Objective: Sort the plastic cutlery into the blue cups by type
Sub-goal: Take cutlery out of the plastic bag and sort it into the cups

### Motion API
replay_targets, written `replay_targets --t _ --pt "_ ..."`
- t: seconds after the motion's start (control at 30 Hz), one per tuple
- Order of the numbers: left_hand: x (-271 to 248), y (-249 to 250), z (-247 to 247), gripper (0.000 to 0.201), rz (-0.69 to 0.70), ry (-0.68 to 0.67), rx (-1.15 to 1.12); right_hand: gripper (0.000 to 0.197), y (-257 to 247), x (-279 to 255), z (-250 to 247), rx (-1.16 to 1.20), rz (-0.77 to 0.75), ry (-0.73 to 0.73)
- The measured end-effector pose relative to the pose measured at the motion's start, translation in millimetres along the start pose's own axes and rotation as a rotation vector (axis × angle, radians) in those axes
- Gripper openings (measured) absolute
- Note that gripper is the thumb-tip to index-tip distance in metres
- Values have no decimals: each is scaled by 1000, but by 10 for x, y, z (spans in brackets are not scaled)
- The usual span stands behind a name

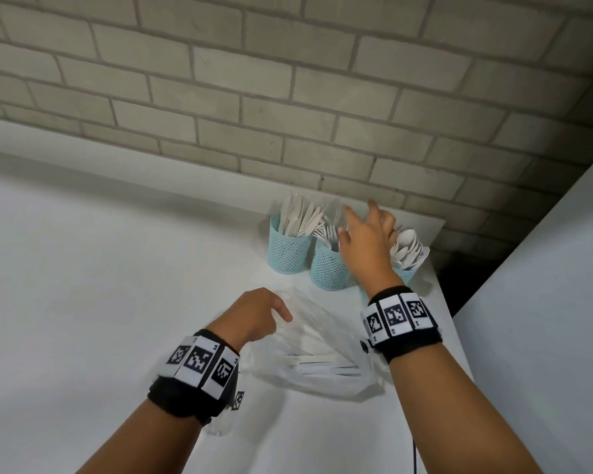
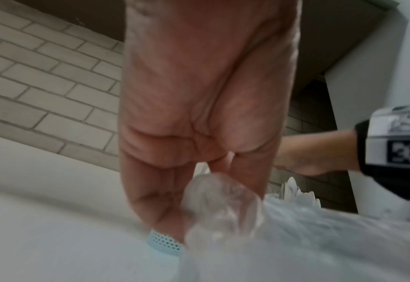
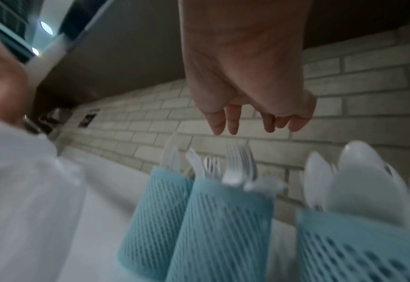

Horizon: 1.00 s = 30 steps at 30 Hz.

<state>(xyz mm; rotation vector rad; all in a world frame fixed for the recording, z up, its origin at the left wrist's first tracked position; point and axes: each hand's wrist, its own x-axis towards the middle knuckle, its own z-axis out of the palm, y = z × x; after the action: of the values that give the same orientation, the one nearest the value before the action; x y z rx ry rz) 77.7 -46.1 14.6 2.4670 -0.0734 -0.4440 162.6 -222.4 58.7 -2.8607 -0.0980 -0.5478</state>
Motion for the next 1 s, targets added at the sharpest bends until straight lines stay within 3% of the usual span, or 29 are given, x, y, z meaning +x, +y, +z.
replay_targets --t 0.07,0.13,0.23,0.3,0.4,0.53,0.6,0.7,0.83,0.93,1.0 --pt "-2 14 8 47 0 3 2 27 -124 -60 -212 293 -53 -12" --pt "-3 22 25 45 -4 8 15 23 -235 -198 -397 500 -85 -295" --pt "2 13 71 34 11 -2 90 20 -382 -460 -418 262 -162 -911" --pt "-15 11 82 36 10 -2 115 19 -449 -643 -286 107 -212 -1077" --pt "-50 3 89 52 3 -13 120 23 -475 -856 -126 1 -237 -1049" --pt "-89 9 64 64 39 -46 122 21 -481 -986 -138 110 -285 -702" --pt "-109 33 57 60 71 -76 141 21 -503 -1044 -138 230 -243 -823" --pt "-98 37 73 55 88 -109 175 28 -490 -1111 54 93 -262 -1013" --pt "-115 17 84 61 106 -114 203 14 -382 -1169 303 70 -244 -899" --pt "-115 -43 77 72 95 -124 181 40 -314 -1203 348 77 -216 -854" --pt "-100 -85 70 75 106 -123 156 47 -290 -1196 367 56 -211 -843"
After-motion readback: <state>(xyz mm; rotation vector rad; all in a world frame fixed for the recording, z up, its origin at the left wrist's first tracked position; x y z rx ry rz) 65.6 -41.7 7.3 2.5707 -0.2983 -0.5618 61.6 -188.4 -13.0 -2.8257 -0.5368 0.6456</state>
